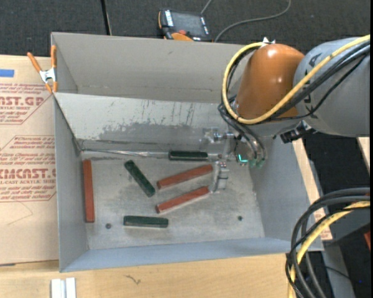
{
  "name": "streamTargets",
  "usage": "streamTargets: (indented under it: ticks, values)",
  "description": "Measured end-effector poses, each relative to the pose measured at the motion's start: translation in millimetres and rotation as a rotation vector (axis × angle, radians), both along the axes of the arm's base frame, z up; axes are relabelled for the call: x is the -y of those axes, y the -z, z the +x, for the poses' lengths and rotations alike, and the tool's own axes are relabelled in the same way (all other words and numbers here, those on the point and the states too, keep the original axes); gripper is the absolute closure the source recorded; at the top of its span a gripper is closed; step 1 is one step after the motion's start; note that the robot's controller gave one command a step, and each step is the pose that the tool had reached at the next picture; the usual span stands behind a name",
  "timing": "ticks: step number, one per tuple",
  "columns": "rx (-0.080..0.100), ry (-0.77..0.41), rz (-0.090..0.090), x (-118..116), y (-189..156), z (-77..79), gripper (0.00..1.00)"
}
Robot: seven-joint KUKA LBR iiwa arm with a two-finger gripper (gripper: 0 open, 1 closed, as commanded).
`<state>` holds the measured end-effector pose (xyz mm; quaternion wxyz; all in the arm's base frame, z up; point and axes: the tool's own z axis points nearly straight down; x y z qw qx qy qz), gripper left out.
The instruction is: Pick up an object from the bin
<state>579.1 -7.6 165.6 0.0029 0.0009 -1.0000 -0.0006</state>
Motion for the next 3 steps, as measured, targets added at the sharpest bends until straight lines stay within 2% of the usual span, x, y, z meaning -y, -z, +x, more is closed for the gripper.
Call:
streamTargets:
  ticks: [1,2,3]
  values:
    - [0.005,-0.013,-0.001,10,99,-28.7,0.0]
    - [0.018,-0.014,-0.001,9,91,-23.6,1.0]
    - [0.004,-0.229,-0.001,26,85,-100.1,1.0]
